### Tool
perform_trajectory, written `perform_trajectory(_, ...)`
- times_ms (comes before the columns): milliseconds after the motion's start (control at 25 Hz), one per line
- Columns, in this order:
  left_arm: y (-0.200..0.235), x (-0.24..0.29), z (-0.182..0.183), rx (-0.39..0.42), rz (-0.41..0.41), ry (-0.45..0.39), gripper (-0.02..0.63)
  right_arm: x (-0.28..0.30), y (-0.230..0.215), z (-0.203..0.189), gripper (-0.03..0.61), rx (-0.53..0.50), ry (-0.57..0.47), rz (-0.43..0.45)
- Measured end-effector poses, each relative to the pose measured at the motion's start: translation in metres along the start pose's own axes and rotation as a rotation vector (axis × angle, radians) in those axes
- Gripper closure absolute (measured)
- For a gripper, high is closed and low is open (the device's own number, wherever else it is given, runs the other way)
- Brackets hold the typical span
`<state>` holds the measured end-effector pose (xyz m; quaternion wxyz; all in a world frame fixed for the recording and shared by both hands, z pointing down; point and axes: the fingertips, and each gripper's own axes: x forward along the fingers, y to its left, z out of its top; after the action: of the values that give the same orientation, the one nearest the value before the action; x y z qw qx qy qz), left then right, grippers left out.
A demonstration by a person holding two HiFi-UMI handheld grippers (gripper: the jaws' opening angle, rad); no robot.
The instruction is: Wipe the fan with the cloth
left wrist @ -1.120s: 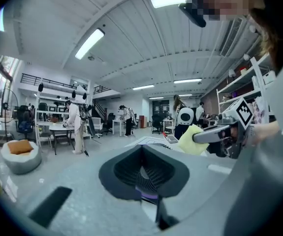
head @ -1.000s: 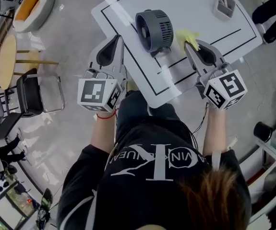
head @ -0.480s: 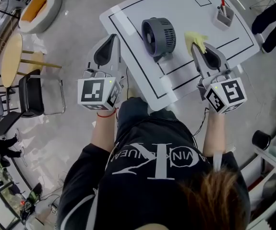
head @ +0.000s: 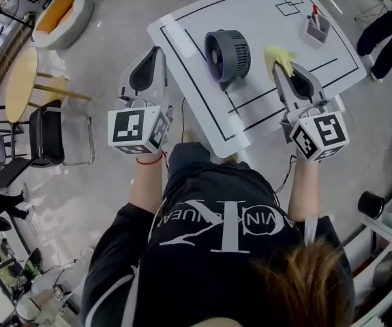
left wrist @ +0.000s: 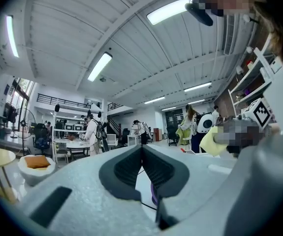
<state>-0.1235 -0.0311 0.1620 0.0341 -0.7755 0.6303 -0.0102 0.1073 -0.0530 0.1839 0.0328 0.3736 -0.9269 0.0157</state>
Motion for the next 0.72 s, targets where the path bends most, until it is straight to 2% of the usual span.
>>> perform_trajectory(720,-0.013,0.008,-0.004,-0.043,-0.003,-0.009,0.603,-0.018,-0.021,0.001,0.548,-0.013,0.004,-0.054)
